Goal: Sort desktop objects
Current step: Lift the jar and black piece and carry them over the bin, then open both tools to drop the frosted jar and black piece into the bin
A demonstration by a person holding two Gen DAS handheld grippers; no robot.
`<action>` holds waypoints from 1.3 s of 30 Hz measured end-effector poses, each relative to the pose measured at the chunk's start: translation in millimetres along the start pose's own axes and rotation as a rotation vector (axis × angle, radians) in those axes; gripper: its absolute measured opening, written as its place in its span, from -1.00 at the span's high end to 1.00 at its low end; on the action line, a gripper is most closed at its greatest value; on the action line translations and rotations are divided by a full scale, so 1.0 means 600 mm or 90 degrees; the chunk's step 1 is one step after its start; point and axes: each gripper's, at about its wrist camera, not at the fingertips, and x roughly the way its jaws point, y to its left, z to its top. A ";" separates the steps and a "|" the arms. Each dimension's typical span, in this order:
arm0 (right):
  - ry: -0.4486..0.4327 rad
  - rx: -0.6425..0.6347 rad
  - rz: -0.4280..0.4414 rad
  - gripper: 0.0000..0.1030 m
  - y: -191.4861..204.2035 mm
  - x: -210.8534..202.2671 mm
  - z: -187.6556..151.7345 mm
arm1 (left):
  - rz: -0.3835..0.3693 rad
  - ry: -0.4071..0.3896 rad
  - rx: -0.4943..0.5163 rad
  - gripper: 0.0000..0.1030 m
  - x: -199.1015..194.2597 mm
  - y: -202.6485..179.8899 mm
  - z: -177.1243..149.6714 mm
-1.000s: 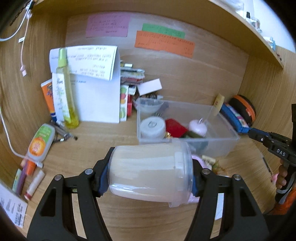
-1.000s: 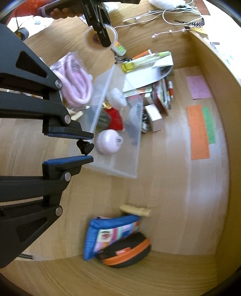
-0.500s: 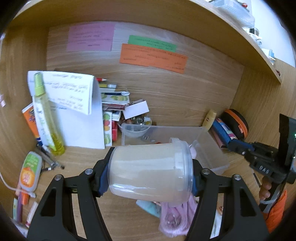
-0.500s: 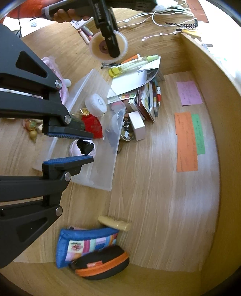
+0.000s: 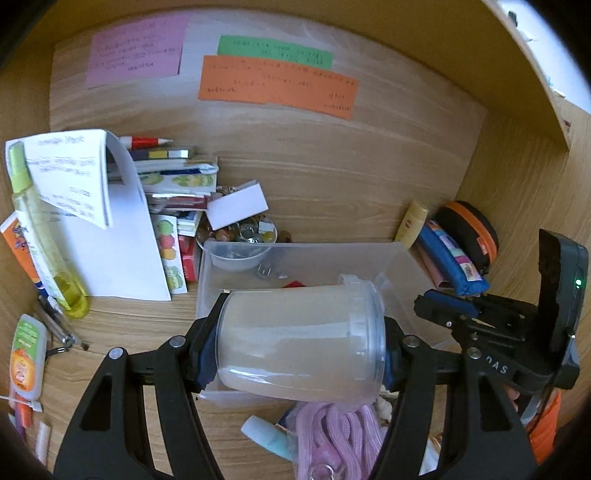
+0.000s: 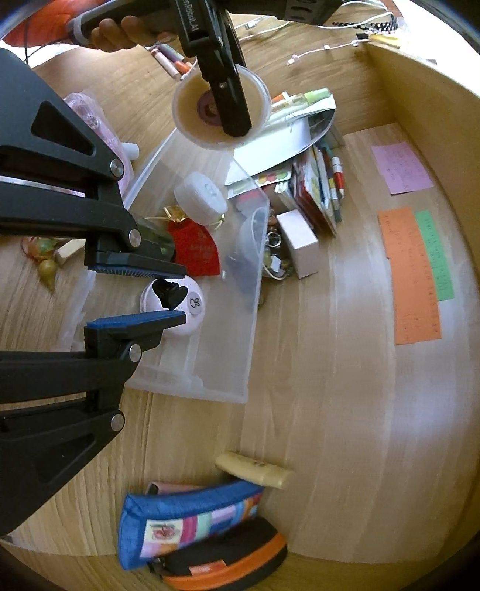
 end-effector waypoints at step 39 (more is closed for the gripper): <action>0.004 -0.044 -0.073 0.12 0.017 0.023 -0.014 | 0.009 0.062 0.009 -0.33 0.074 0.001 -0.029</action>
